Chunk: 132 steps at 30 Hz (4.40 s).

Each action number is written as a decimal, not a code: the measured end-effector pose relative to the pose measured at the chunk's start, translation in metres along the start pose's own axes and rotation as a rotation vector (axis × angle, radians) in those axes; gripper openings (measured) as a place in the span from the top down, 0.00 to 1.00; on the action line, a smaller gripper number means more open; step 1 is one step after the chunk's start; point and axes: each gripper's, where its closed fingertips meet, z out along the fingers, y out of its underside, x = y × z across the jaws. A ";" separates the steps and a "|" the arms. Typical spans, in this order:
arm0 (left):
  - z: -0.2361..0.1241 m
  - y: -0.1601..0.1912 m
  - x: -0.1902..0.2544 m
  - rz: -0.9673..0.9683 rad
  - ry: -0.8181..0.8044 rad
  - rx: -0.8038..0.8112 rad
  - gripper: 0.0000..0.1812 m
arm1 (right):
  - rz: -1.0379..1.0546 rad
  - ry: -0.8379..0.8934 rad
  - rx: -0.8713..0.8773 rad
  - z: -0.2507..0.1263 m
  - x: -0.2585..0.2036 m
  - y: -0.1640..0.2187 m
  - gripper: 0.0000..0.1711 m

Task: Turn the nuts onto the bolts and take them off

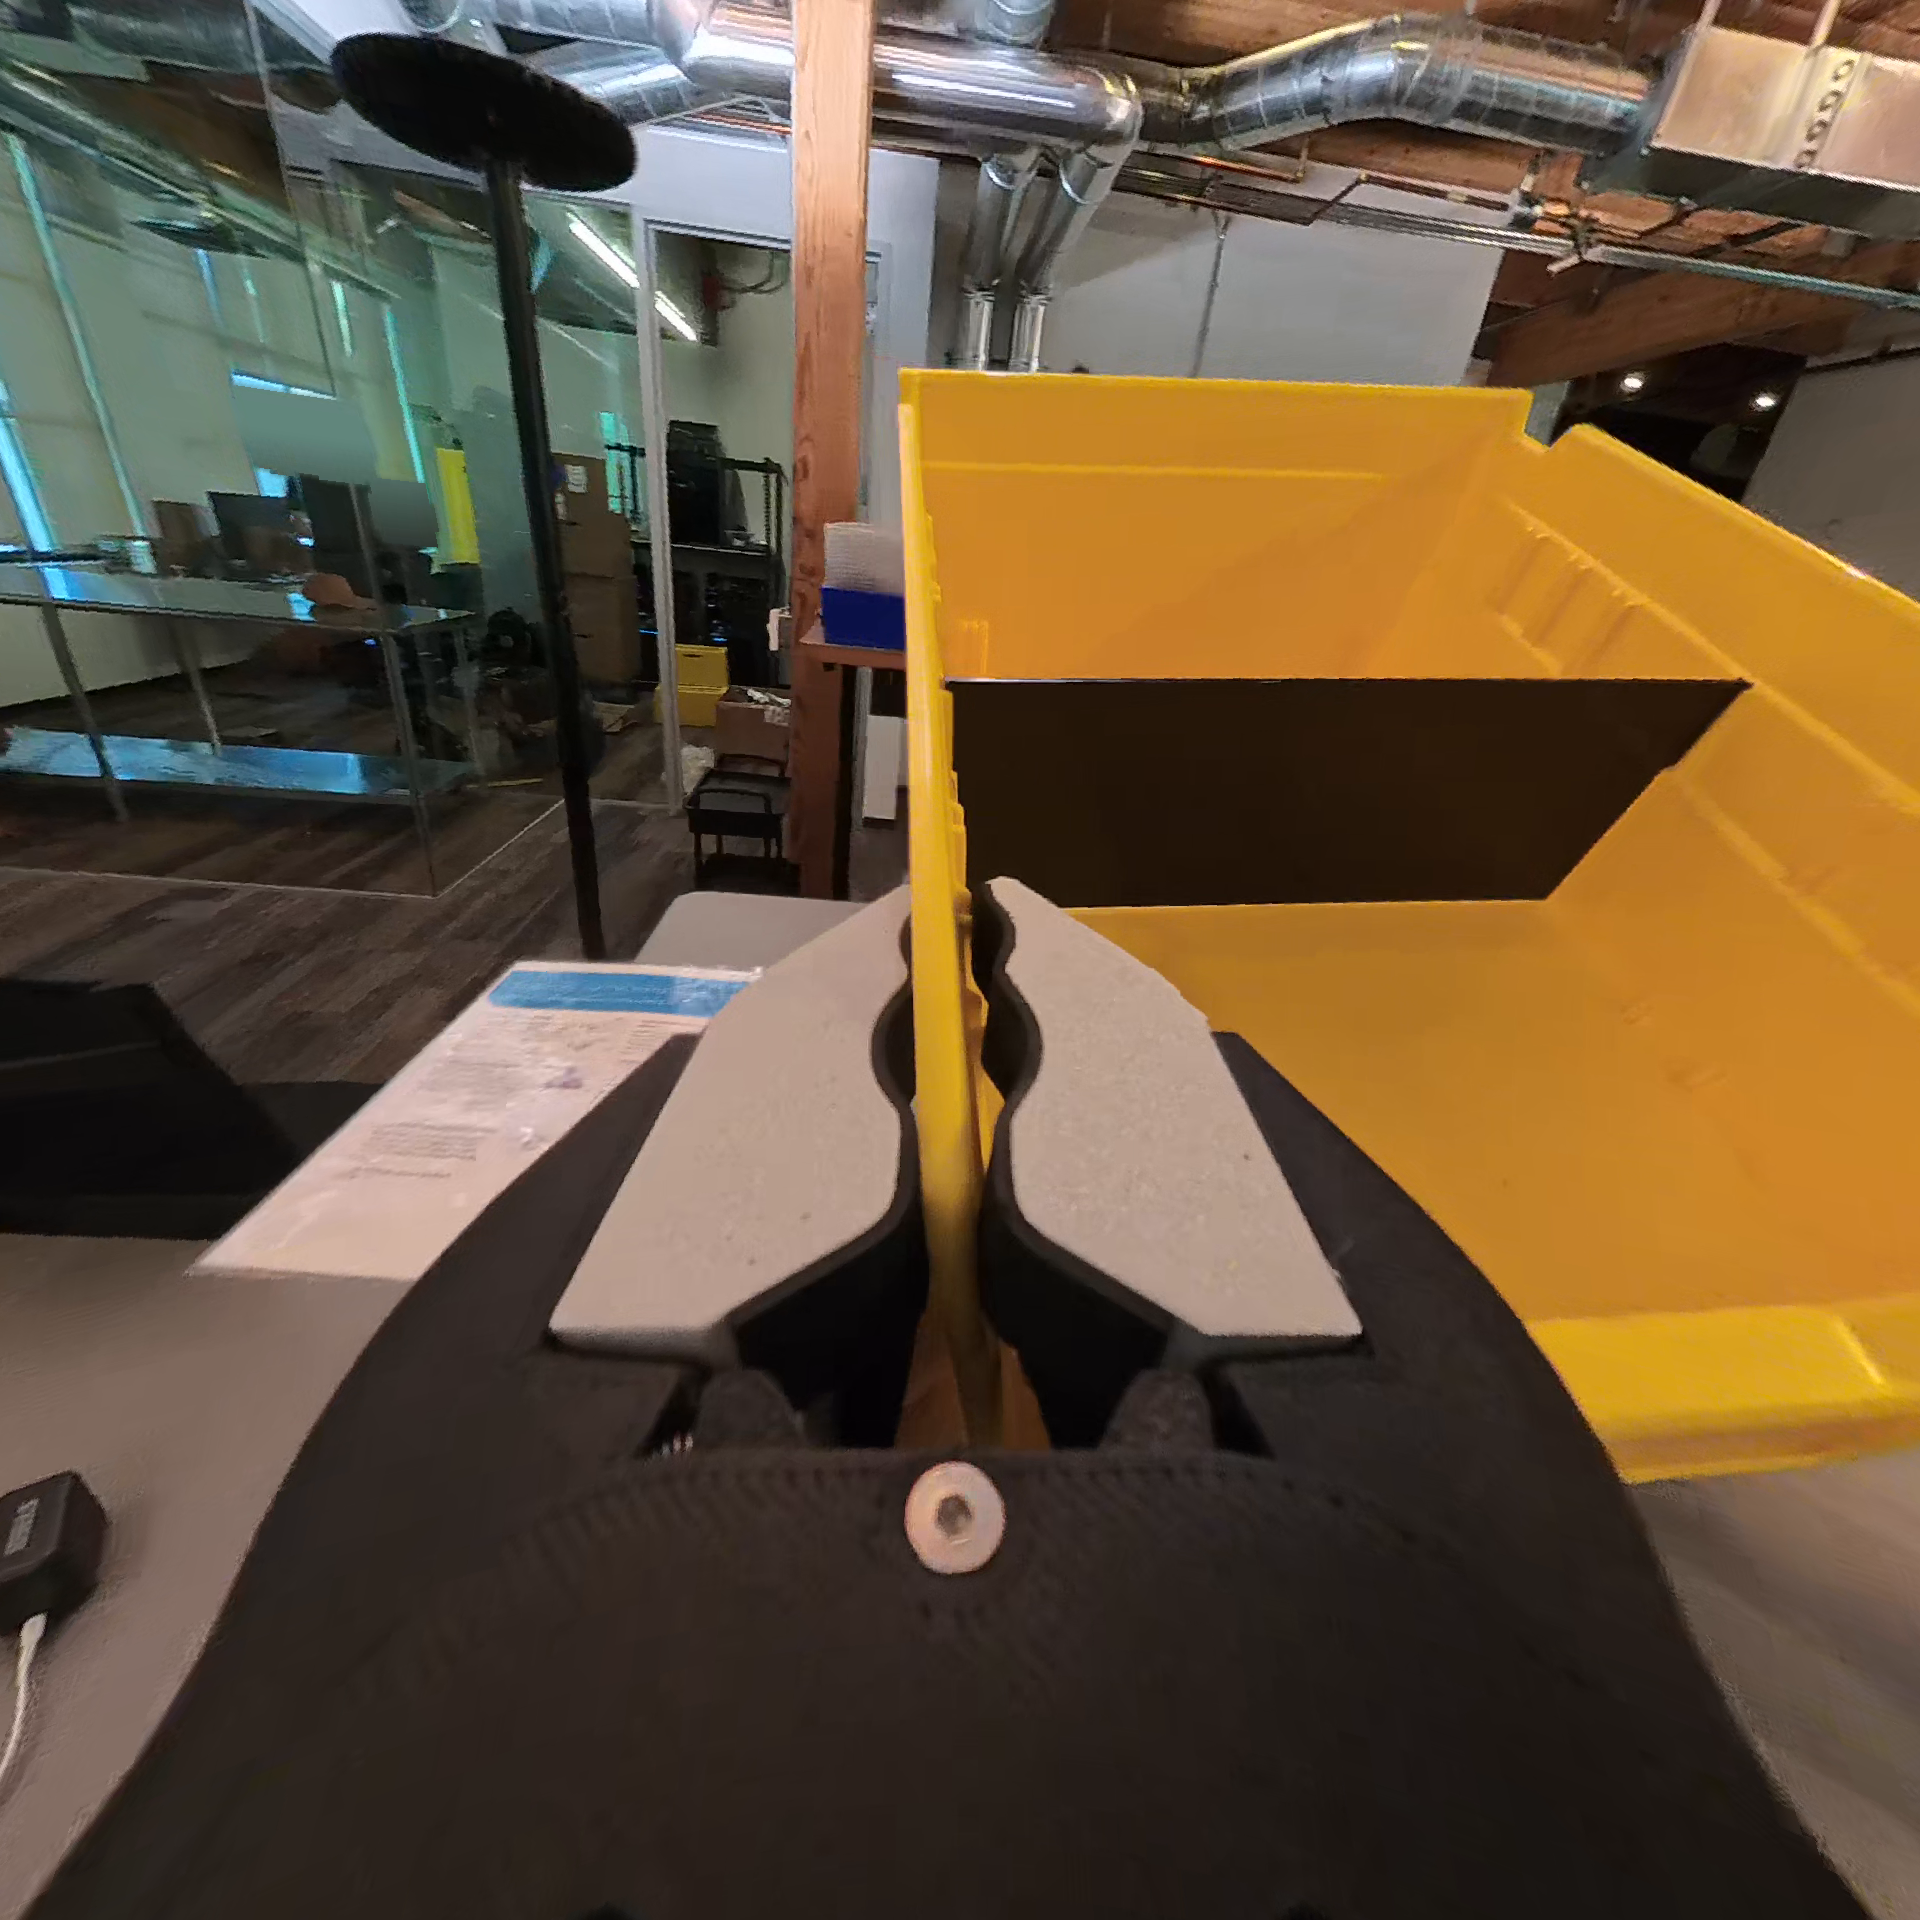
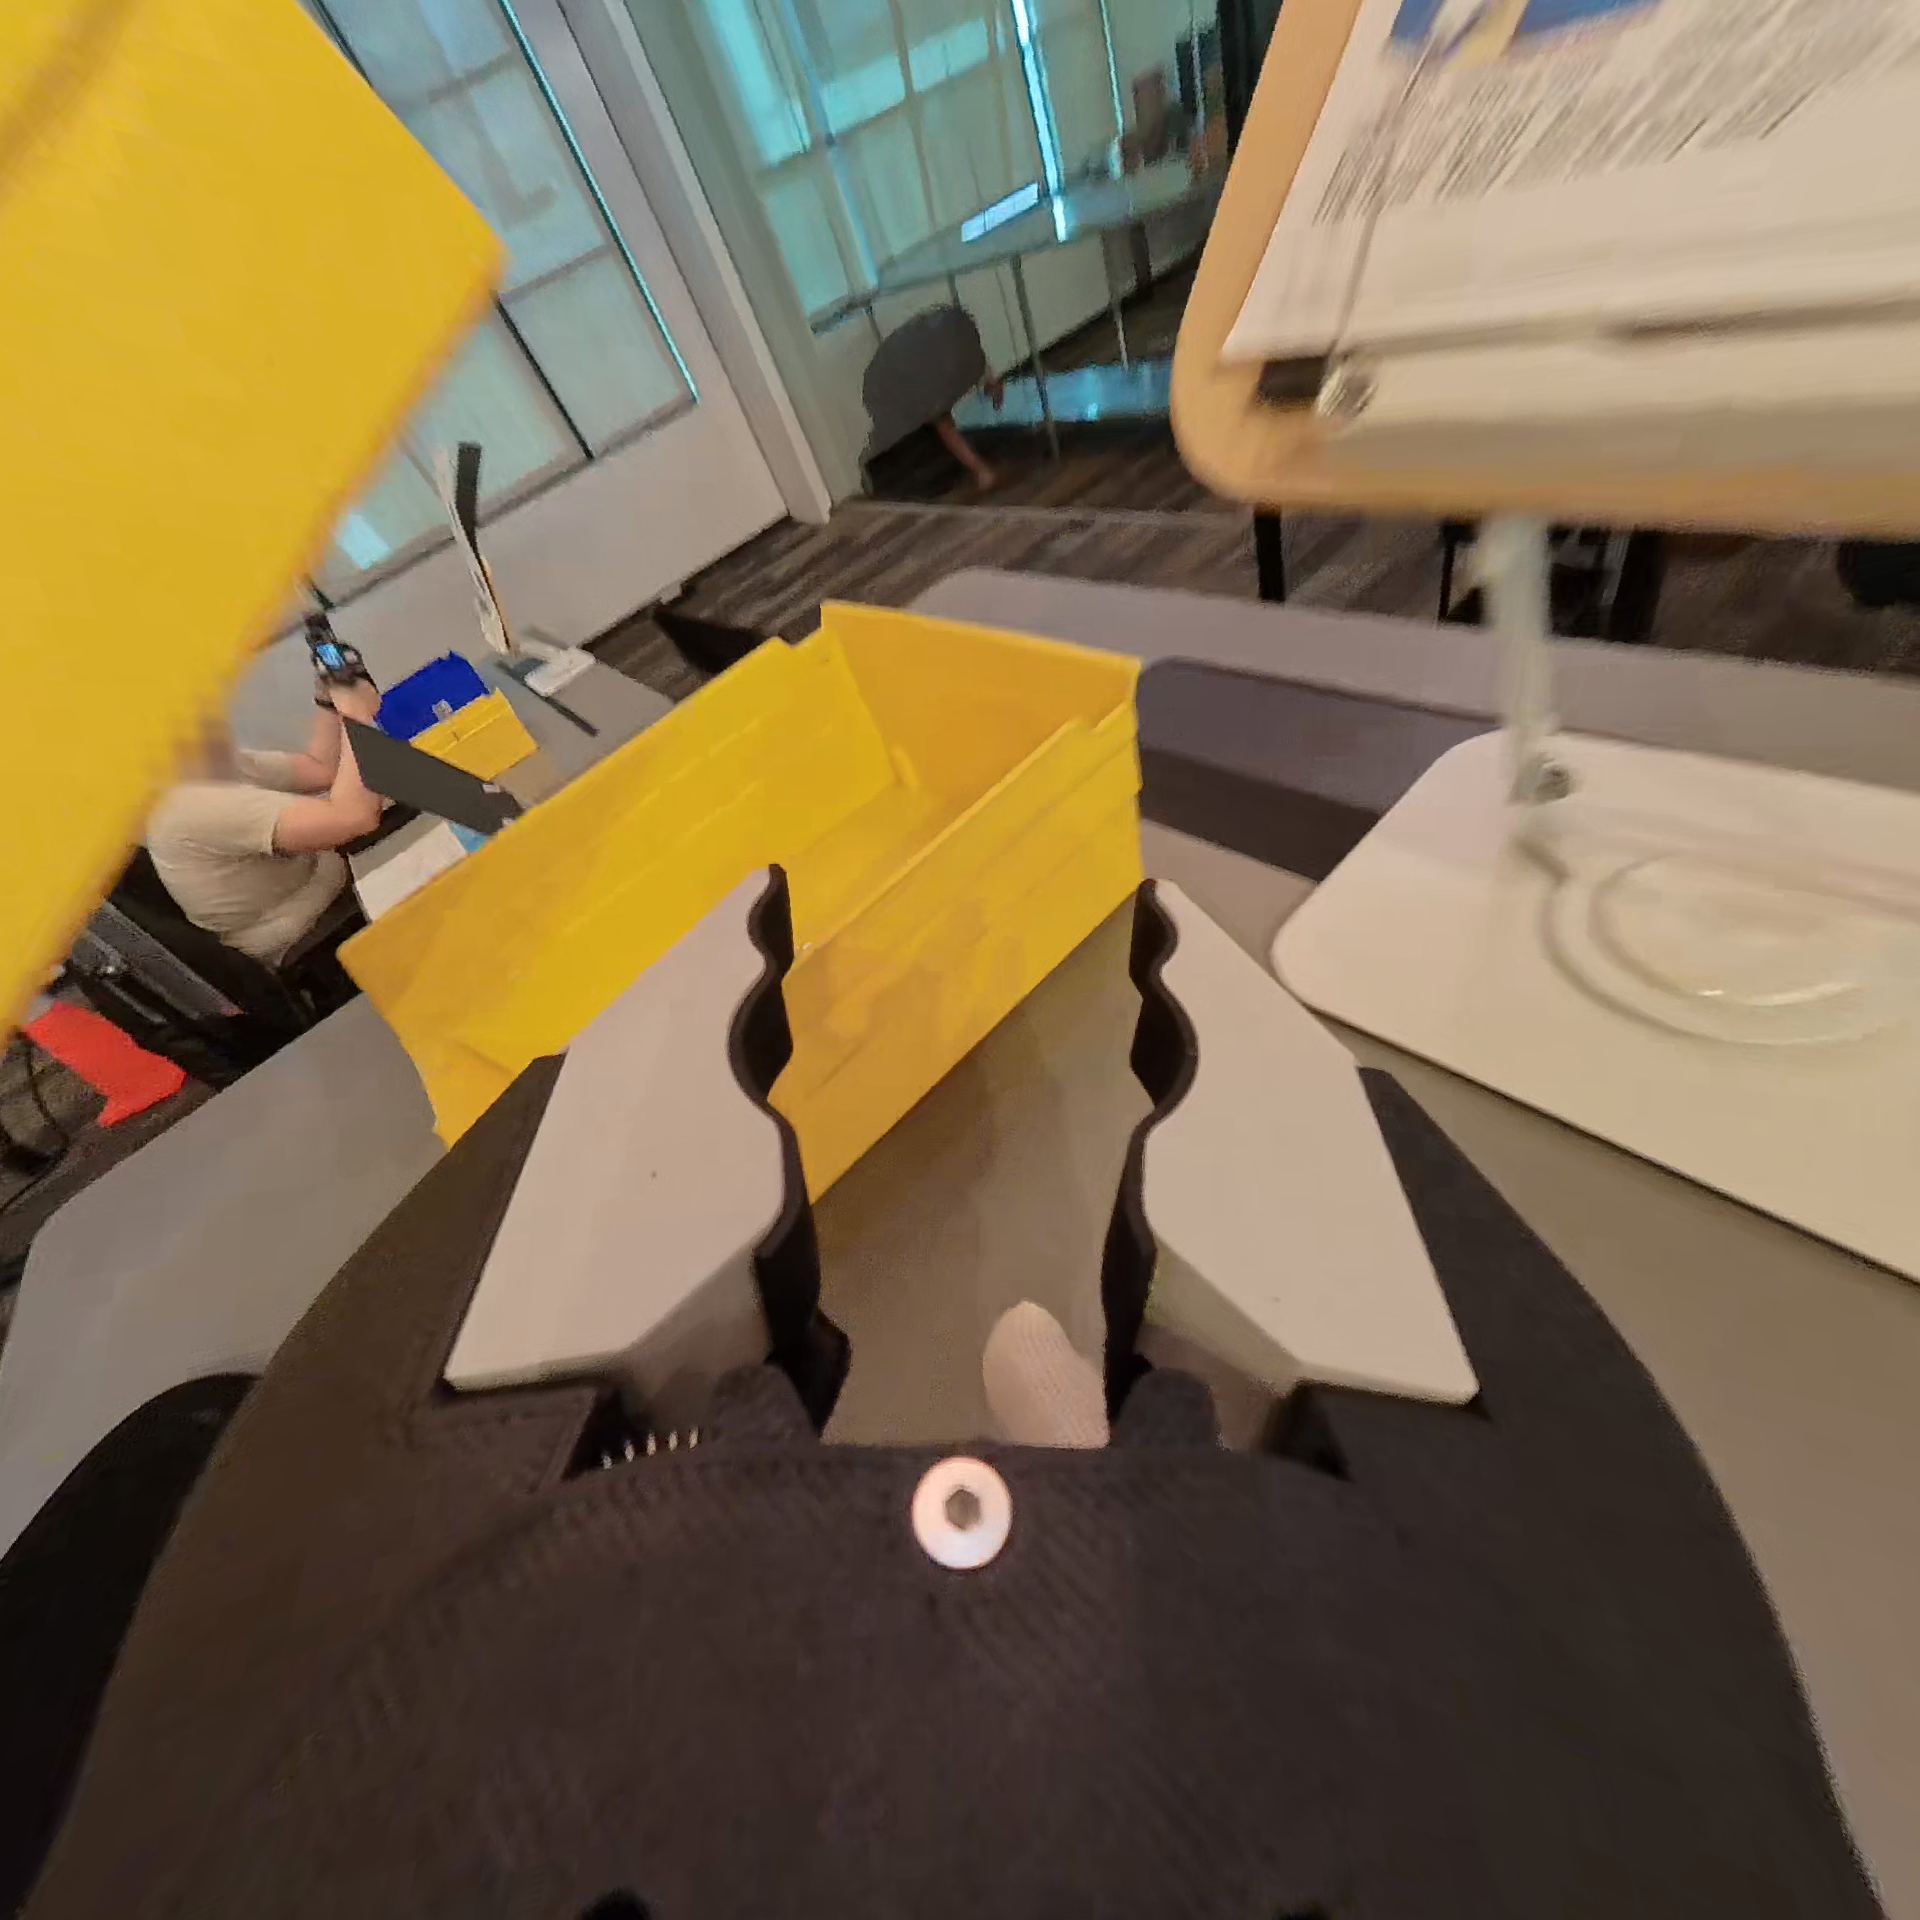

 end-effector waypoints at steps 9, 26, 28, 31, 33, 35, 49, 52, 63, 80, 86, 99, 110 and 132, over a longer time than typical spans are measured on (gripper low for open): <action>0.072 0.018 0.163 0.033 0.300 -0.116 0.97 | 0.020 -0.076 0.369 -0.245 0.006 -0.073 0.59; 0.151 0.164 0.500 -0.010 0.728 -0.374 0.97 | 0.243 0.270 0.658 -0.410 0.160 -0.035 0.38; 0.154 0.178 0.519 0.013 0.719 -0.395 0.97 | 0.259 0.320 0.635 -0.417 0.185 -0.024 0.38; 0.160 0.194 0.540 0.037 0.720 -0.397 0.97 | 0.258 0.360 0.583 -0.421 0.206 -0.010 0.38; 0.163 0.204 0.550 0.043 0.723 -0.403 0.97 | 0.257 0.379 0.562 -0.422 0.217 -0.004 0.38; 0.165 0.213 0.557 0.043 0.729 -0.422 0.95 | 0.256 0.395 0.541 -0.422 0.226 0.003 0.38; 0.139 0.233 0.592 -0.071 0.885 -0.536 0.69 | 0.197 0.469 0.381 -0.410 0.283 0.021 0.40; 0.133 0.230 0.602 -0.137 0.927 -0.565 0.65 | 0.182 0.478 0.346 -0.411 0.296 0.018 0.41; 0.140 0.228 0.646 -0.346 0.915 -0.615 0.61 | 0.068 0.550 0.170 -0.415 0.343 0.014 0.44; 0.155 0.116 0.566 -0.247 0.839 -0.275 0.46 | -0.352 0.781 0.252 -0.482 0.308 -0.102 0.45; 0.160 0.044 0.398 0.000 0.575 -0.075 0.52 | -0.534 0.570 0.349 -0.405 0.176 -0.165 0.54; 0.131 -0.059 0.119 0.254 0.018 0.261 0.59 | -0.386 0.148 0.538 -0.254 0.047 -0.205 0.57; 0.187 -0.071 0.110 0.408 0.048 0.152 0.66 | -0.360 0.126 0.511 -0.219 0.053 -0.186 0.61; 0.155 0.239 0.055 0.555 0.193 -1.348 0.84 | -0.426 0.107 0.323 -0.165 0.063 -0.146 0.68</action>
